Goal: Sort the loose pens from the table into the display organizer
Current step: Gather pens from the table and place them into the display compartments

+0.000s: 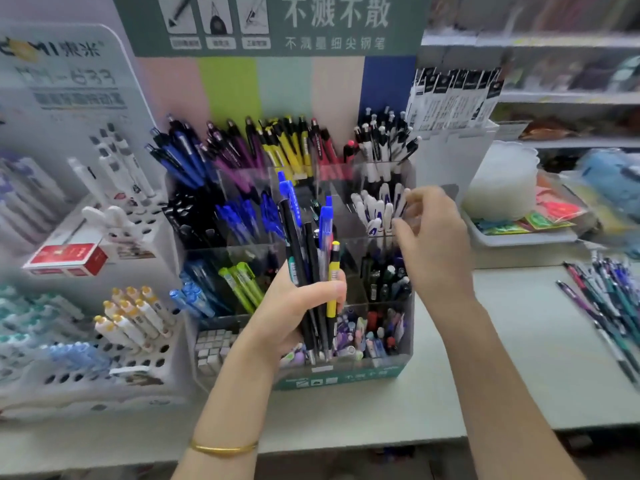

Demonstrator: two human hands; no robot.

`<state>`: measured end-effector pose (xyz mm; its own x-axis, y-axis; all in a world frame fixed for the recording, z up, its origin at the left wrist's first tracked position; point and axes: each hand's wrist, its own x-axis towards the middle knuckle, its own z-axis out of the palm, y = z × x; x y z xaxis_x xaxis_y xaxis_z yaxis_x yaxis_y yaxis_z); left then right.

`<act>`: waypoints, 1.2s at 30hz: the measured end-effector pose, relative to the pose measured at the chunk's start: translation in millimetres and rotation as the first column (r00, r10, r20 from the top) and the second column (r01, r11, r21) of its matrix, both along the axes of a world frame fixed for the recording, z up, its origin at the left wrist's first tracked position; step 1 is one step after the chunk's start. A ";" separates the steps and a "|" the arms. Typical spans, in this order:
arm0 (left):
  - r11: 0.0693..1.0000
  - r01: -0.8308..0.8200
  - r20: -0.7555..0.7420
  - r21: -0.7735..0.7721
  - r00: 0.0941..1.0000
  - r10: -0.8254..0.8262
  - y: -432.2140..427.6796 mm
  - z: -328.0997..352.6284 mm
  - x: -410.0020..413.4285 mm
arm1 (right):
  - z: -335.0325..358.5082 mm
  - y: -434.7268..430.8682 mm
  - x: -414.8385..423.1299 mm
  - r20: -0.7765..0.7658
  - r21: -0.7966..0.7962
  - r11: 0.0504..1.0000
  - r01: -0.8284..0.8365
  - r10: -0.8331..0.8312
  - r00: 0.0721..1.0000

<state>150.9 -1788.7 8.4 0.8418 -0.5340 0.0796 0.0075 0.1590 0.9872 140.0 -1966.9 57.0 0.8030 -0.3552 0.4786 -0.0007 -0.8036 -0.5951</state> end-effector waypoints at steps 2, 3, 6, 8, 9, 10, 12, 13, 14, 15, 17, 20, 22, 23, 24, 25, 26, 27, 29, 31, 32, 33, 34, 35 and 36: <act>0.998 0.051 -0.074 -0.036 0.996 -0.054 7.3 -4.4 -6.3 | 4.7 20.4 -15.2 0.081 0.164 0.979 -0.118 0.106 0.991; 0.995 0.070 -0.116 -0.065 0.990 -0.078 10.9 -6.7 -9.4 | 7.6 31.0 -18.1 0.057 0.322 0.920 -0.221 0.215 0.975; 0.985 0.118 -0.168 -0.126 0.976 -0.138 20.9 -11.8 -18.0 | 8.3 51.9 -16.2 -0.116 0.572 0.730 -0.373 0.522 0.845; 0.973 0.135 -0.204 -0.188 0.964 -0.173 28.1 -12.3 -22.2 | 3.6 61.5 -12.5 -0.126 0.616 0.672 -0.411 0.599 0.791; 0.971 0.135 -0.216 -0.195 0.960 -0.177 32.2 -12.1 -22.9 | 1.4 64.4 -10.6 -0.097 0.644 0.646 -0.410 0.600 0.794; 0.976 0.131 -0.217 -0.176 0.961 -0.169 36.0 -12.2 -22.9 | -0.3 66.1 -7.6 -0.056 0.672 0.621 -0.403 0.586 0.809; 0.986 0.132 -0.199 -0.104 0.968 -0.151 43.8 -12.1 -23.5 | 1.4 66.7 0.8 0.038 0.737 0.549 -0.395 0.550 0.835; 0.988 0.137 -0.191 -0.073 0.970 -0.148 47.3 -12.2 -24.4 | 4.4 66.4 5.8 0.073 0.760 0.512 -0.400 0.545 0.835; 0.989 0.138 -0.189 -0.049 0.971 -0.145 50.3 -12.3 -25.4 | 7.3 66.7 11.1 0.085 0.769 0.491 -0.408 0.555 0.827; 0.991 0.133 -0.192 -0.028 0.972 -0.136 52.7 -11.8 -26.9 | 9.2 67.4 15.8 0.073 0.765 0.489 -0.418 0.580 0.812; 0.992 0.129 -0.201 -0.001 0.971 -0.127 56.4 -10.0 -29.0 | 10.0 70.9 21.9 0.008 0.748 0.505 -0.431 0.642 0.767; 0.993 0.114 -0.229 0.027 0.968 -0.105 60.4 -8.7 -28.8 | 11.7 73.3 26.1 -0.095 0.742 0.509 -0.437 0.724 0.683; 0.996 0.079 -0.248 0.047 0.967 -0.065 62.7 -9.0 -27.3 | 13.8 73.5 28.3 -0.122 0.734 0.485 -0.475 0.783 0.610; 0.996 0.064 -0.240 0.063 0.970 -0.048 62.8 -8.4 -27.1 | 15.2 73.4 29.1 -0.118 0.724 0.475 -0.500 0.799 0.590; 0.995 0.041 -0.222 0.091 0.975 -0.020 62.6 -8.0 -26.4 | 16.2 73.3 30.0 -0.103 0.710 0.473 -0.522 0.803 0.587; 0.990 0.004 -0.183 0.141 0.983 0.022 62.1 -7.0 -25.3 | 17.1 72.8 30.6 -0.079 0.691 0.477 -0.543 0.797 0.599; 0.978 -0.048 -0.124 0.205 0.989 0.075 61.3 -5.5 -23.7 | 17.4 72.6 30.4 -0.050 0.676 0.483 -0.557 0.784 0.619; 0.958 -0.107 -0.058 0.266 0.990 0.127 60.2 -3.7 -21.9 | 17.1 72.6 29.7 -0.014 0.668 0.487 -0.563 0.765 0.644; 0.921 -0.209 0.025 0.328 0.977 0.213 58.2 0.6 -18.2 | 16.0 74.5 28.1 0.058 0.672 0.481 -0.562 0.723 0.688; 0.903 -0.265 0.051 0.338 0.963 0.264 56.9 3.1 -16.2 | 14.8 78.4 28.1 0.119 0.680 0.480 -0.554 0.673 0.730; 0.895 -0.283 0.060 0.344 0.958 0.280 56.5 3.5 -16.0 | 14.3 79.7 29.1 0.150 0.679 0.489 -0.548 0.638 0.755; 0.888 -0.301 0.072 0.348 0.953 0.295 56.1 3.2 -16.2 | 14.1 80.1 30.3 0.177 0.675 0.503 -0.539 0.599 0.781; 0.880 -0.322 0.090 0.348 0.946 0.311 55.6 2.1 -16.7 | 13.9 79.7 31.1 0.202 0.673 0.517 -0.529 0.560 0.804; 0.873 -0.348 0.118 0.343 0.937 0.328 54.8 1.5 -17.3 | 13.1 78.8 31.2 0.226 0.671 0.527 -0.521 0.524 0.821; 0.862 -0.379 0.155 0.336 0.925 0.346 53.6 1.4 -17.9 | 11.3 77.9 30.3 0.250 0.673 0.533 -0.514 0.489 0.835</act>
<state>133.0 -1735.1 9.8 0.9797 -0.1988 0.0252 -0.0708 -0.2254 0.9717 170.3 -1888.9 68.3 0.9469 -0.1267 0.2954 0.2956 -0.0175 -0.9552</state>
